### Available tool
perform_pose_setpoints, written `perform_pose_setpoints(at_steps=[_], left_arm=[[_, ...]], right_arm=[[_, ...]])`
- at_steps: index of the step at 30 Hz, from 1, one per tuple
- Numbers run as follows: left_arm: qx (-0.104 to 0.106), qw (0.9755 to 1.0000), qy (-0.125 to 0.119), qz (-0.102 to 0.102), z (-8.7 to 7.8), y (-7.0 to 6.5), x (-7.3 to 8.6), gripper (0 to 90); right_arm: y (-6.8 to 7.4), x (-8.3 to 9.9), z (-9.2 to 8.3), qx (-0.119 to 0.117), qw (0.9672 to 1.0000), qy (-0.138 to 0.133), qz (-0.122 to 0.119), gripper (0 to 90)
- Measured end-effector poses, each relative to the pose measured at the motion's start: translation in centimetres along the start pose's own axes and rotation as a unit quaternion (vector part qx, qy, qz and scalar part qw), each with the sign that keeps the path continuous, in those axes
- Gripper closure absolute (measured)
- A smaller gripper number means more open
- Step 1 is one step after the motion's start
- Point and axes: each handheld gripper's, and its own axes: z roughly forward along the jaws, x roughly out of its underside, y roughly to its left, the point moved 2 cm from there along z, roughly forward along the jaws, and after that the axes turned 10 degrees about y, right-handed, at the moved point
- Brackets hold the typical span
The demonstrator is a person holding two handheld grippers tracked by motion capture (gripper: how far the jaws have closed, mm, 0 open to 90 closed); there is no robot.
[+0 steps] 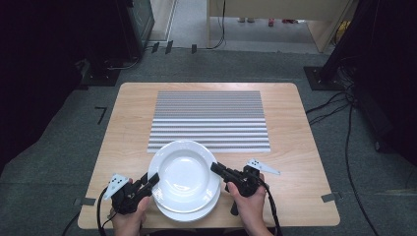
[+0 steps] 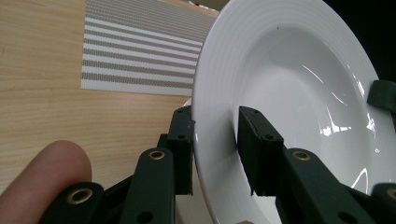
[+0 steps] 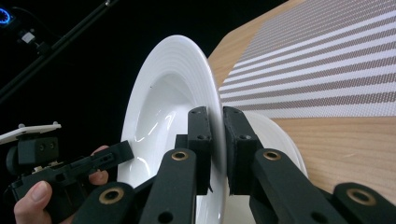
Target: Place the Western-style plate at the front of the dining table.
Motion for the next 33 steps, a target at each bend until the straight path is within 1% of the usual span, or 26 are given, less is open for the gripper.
perform_pose_setpoints(at_steps=[4, 9, 11, 16, 23, 27, 33], left_arm=[[0.007, 1.0000, 0.000, 0.007, 0.4, -0.3, -0.6, 67.6], [0.020, 0.9998, 0.000, 0.004, 0.9, -0.4, -1.6, 68.0], [0.021, 0.9998, -0.002, 0.007, 1.1, -0.6, -2.0, 68.0], [0.027, 0.9995, -0.008, 0.012, 1.5, -0.8, -3.2, 68.3], [0.033, 0.9994, -0.001, 0.010, 2.7, -0.8, -4.7, 68.7], [0.036, 0.9992, 0.002, 0.015, 3.5, -0.8, -6.0, 69.0], [0.039, 0.9990, -0.001, 0.021, 4.8, -0.7, -8.0, 69.0]], right_arm=[[-0.2, -0.6, -0.3, 0.000, 0.9999, -0.007, 0.011, 84.1], [-0.5, -1.3, -0.7, -0.008, 0.9997, -0.011, 0.022, 84.9], [-0.5, -1.7, -0.9, -0.009, 0.9996, -0.013, 0.024, 85.0], [-0.6, -2.8, -1.1, -0.008, 0.9996, -0.018, 0.019, 84.8], [-1.2, -4.2, -1.0, 0.000, 0.9997, -0.017, 0.015, 84.6], [-1.6, -5.0, -0.9, 0.001, 0.9996, -0.019, 0.022, 84.6], [-2.2, -6.7, -0.7, 0.005, 0.9994, -0.028, 0.021, 84.5]])
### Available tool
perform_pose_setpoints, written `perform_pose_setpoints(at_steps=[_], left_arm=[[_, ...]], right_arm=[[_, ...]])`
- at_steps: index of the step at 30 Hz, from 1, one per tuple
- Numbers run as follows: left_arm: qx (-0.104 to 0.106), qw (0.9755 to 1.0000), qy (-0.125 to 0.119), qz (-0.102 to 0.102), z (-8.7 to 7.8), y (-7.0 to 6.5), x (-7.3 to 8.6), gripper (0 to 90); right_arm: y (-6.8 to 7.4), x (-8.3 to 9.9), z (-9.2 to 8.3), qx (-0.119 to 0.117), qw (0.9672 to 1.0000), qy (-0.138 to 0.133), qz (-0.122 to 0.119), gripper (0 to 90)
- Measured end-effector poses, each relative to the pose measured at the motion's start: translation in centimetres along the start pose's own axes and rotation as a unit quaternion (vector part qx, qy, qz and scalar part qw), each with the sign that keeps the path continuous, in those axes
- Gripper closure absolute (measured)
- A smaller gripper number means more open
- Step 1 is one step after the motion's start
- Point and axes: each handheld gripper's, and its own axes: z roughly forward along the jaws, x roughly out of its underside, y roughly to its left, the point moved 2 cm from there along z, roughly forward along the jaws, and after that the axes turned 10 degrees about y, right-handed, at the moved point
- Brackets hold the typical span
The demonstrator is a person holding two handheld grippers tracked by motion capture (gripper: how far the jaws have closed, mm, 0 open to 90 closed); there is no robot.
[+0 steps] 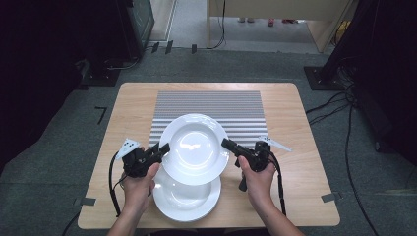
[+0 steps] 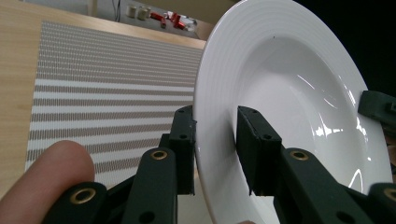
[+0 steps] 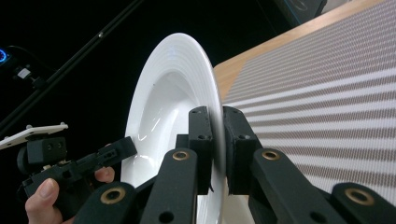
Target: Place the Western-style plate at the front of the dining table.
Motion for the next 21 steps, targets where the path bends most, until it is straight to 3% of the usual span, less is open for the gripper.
perform_pose_setpoints(at_steps=[15, 21], left_arm=[[0.001, 0.9998, 0.018, 0.006, 4.4, 0.8, -3.7, 68.8], [0.004, 0.9996, 0.027, -0.001, 6.0, 1.4, -4.7, 68.7]], right_arm=[[-2.2, -3.8, 1.1, 0.033, 0.9993, -0.008, -0.011, 83.4], [-3.0, -4.8, 1.5, 0.041, 0.9991, -0.005, -0.009, 83.5]])
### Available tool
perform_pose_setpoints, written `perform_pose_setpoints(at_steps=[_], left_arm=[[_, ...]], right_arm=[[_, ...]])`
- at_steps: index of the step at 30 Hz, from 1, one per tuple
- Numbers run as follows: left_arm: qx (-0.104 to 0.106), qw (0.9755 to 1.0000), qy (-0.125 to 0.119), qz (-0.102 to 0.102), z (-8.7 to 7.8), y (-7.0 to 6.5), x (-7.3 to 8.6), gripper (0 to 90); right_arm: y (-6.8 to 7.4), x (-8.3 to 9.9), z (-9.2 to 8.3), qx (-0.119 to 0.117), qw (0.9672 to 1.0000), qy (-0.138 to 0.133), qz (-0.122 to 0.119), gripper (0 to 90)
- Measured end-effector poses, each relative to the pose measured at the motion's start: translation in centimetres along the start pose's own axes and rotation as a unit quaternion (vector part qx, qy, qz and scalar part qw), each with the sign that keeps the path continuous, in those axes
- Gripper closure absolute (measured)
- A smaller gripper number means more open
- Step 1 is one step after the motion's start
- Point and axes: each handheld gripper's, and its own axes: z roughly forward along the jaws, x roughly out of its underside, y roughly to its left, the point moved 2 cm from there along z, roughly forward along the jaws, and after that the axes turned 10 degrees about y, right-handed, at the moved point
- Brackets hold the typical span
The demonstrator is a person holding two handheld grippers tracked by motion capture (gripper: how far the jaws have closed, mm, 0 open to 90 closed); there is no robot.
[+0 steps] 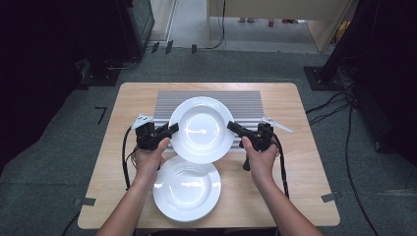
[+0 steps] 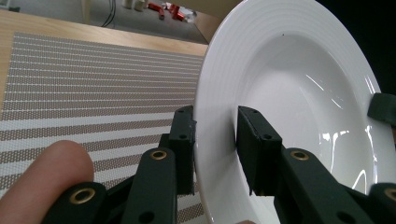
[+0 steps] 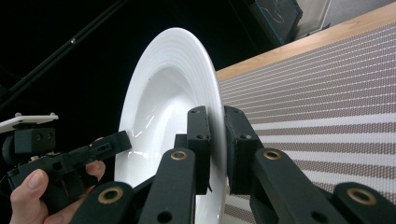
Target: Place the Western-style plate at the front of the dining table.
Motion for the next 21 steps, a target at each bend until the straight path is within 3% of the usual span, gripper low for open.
perform_pose_setpoints(at_steps=[15, 21], left_arm=[[-0.007, 0.9997, 0.024, 0.005, 3.7, 0.5, -2.7, 68.9], [-0.016, 0.9991, 0.038, 0.013, 5.7, 0.6, -3.9, 69.2]], right_arm=[[-2.8, -1.6, 1.1, 0.015, 0.9997, -0.002, 0.018, 83.0], [-4.8, -1.9, 1.7, 0.017, 0.9988, -0.002, 0.046, 82.4]])
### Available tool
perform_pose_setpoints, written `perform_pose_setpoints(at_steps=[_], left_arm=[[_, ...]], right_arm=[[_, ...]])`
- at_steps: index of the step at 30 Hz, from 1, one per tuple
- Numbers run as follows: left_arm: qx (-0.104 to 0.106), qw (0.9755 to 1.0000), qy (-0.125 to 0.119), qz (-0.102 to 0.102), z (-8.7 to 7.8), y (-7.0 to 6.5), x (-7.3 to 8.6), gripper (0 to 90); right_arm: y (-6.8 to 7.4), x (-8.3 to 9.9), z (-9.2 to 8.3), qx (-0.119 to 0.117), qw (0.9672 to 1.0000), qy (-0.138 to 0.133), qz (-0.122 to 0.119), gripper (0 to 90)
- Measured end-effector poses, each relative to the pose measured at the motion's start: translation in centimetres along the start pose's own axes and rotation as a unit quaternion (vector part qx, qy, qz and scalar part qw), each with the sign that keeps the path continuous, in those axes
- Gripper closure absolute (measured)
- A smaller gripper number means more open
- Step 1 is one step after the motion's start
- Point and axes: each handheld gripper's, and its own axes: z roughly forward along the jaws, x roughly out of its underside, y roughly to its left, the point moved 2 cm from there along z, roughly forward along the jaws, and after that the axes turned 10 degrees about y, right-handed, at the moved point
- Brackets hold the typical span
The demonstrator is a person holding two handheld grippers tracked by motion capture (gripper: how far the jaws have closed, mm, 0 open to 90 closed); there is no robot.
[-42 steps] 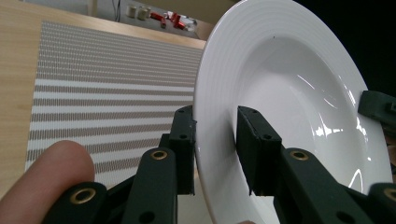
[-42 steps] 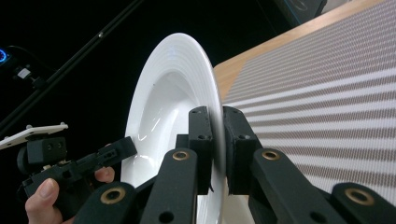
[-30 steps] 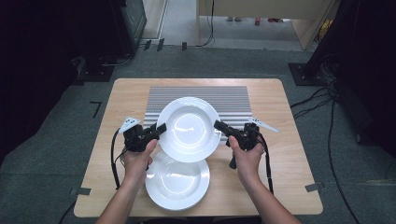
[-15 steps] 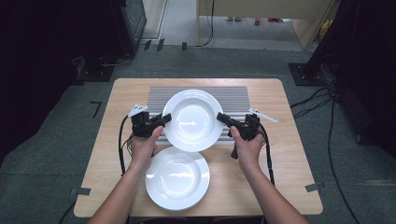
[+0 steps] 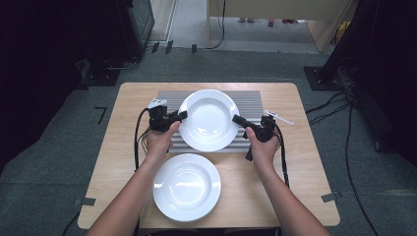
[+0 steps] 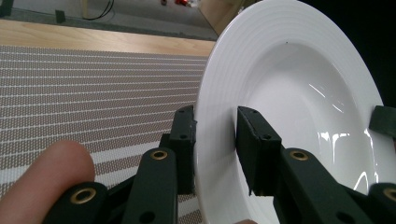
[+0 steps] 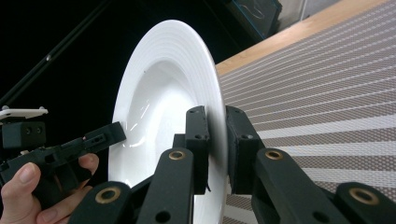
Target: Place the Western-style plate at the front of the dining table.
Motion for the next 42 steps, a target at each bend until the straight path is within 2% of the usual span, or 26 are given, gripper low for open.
perform_pose_setpoints(at_steps=[7, 15, 19, 23, 26, 28, 29, 31, 35, 38, 39, 42], left_arm=[[-0.006, 0.9994, 0.033, -0.004, 2.8, 0.8, -1.4, 68.5], [-0.016, 0.9966, 0.078, -0.020, 6.0, 2.3, -2.5, 67.4], [-0.012, 0.9946, 0.092, -0.047, 7.3, 3.3, -2.8, 67.7], [-0.020, 0.9924, 0.105, -0.061, 8.4, 3.9, -2.8, 68.0], [-0.015, 0.9911, 0.107, -0.077, 8.8, 4.2, -2.9, 69.4], [-0.001, 0.9893, 0.104, -0.102, 8.8, 4.4, -3.1, 71.0], [-0.003, 0.9886, 0.106, -0.108, 8.9, 4.4, -3.2, 71.4], [-0.011, 0.9884, 0.110, -0.104, 9.2, 4.5, -3.1, 70.7], [-0.008, 0.9870, 0.117, -0.110, 9.5, 5.0, -2.8, 69.9], [-0.019, 0.9868, 0.128, -0.097, 9.7, 5.0, -2.6, 68.4], [-0.025, 0.9868, 0.132, -0.091, 9.8, 4.9, -2.5, 67.2], [-0.013, 0.9878, 0.128, -0.088, 9.7, 4.7, -2.6, 57.3]], right_arm=[[-1.8, -0.7, 1.1, 0.016, 0.9995, 0.000, 0.028, 82.2], [-3.7, -1.4, 2.9, 0.042, 0.9973, -0.006, 0.059, 82.2], [-4.6, -1.8, 4.0, 0.049, 0.9957, -0.003, 0.079, 82.2], [-5.6, -2.0, 5.3, 0.066, 0.9939, 0.000, 0.088, 81.2], [-6.6, -1.8, 6.1, 0.073, 0.9910, -0.005, 0.112, 80.3], [-7.3, -1.6, 6.5, 0.073, 0.9888, -0.009, 0.130, 80.1], [-7.4, -1.6, 6.6, 0.075, 0.9879, -0.009, 0.135, 79.8], [-7.2, -1.8, 6.7, 0.083, 0.9889, -0.007, 0.123, 79.6], [-6.9, -2.0, 6.9, 0.092, 0.9898, -0.007, 0.109, 79.7], [-6.9, -1.9, 7.1, 0.098, 0.9903, -0.005, 0.098, 79.2], [-6.9, -1.9, 7.1, 0.097, 0.9907, -0.004, 0.096, 79.1], [-6.7, -1.9, 7.1, 0.105, 0.9917, 0.002, 0.074, 74.9]])
